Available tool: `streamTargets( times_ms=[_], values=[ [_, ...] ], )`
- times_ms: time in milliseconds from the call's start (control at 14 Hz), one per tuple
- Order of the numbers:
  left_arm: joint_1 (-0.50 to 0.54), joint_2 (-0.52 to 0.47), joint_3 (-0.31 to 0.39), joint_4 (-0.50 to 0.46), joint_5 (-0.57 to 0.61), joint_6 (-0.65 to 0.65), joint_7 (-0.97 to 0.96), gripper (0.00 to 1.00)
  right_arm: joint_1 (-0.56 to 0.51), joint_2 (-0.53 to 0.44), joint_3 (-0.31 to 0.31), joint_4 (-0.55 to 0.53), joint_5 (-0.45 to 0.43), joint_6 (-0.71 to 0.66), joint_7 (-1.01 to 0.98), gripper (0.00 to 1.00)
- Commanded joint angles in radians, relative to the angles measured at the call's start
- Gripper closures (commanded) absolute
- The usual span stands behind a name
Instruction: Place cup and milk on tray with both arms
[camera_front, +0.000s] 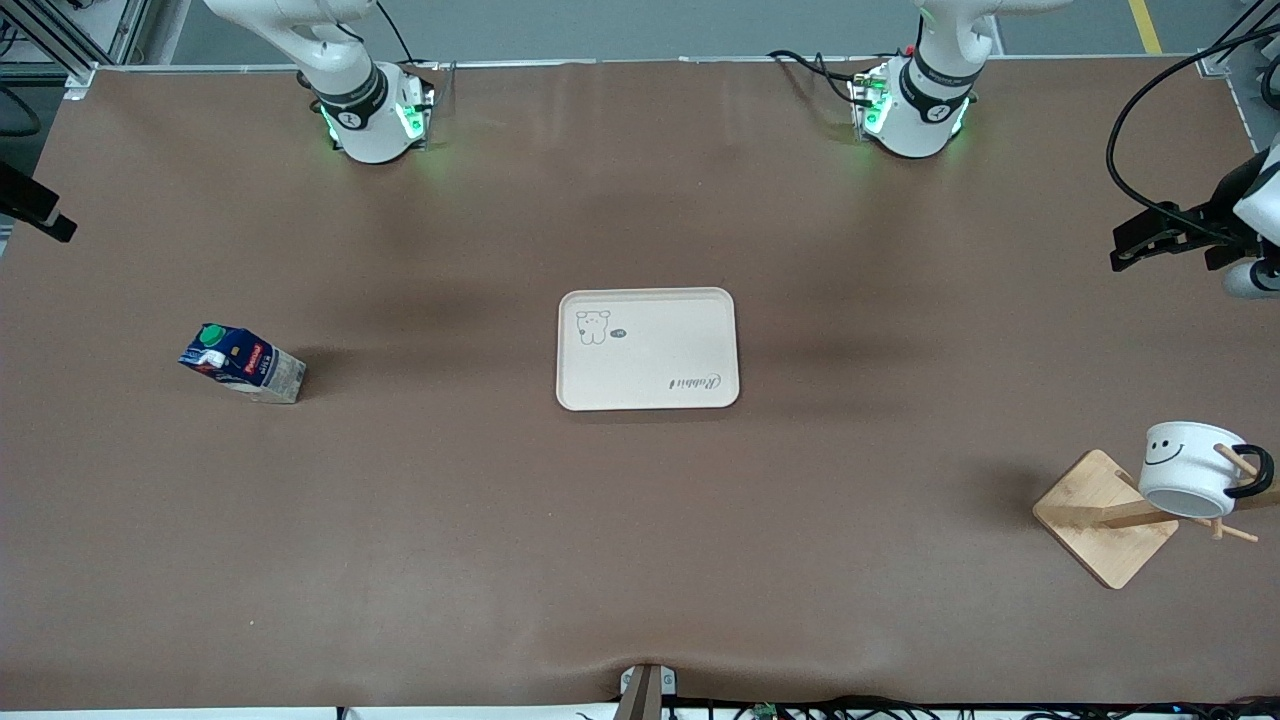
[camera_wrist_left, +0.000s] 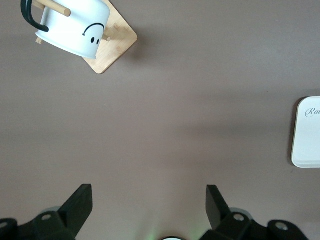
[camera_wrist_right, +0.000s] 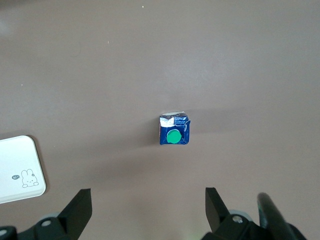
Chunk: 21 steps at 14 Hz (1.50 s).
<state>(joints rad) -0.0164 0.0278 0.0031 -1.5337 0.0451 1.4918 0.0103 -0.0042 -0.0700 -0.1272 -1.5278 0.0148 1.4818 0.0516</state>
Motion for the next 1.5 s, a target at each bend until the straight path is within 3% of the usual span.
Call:
streamTargets(
  times_ms=[0, 1433],
  values=[
    [0.006, 0.009, -0.002, 0.021, 0.015, -0.013, 0.016, 0.0, -0.011, 0.004, 0.008, 0.008, -0.01, 0.002, 0.001, 0.0],
    [0.003, 0.023, 0.001, 0.023, 0.018, -0.015, 0.008, 0.0, -0.011, 0.004, 0.006, 0.008, -0.009, 0.003, 0.005, 0.0]
  ],
)
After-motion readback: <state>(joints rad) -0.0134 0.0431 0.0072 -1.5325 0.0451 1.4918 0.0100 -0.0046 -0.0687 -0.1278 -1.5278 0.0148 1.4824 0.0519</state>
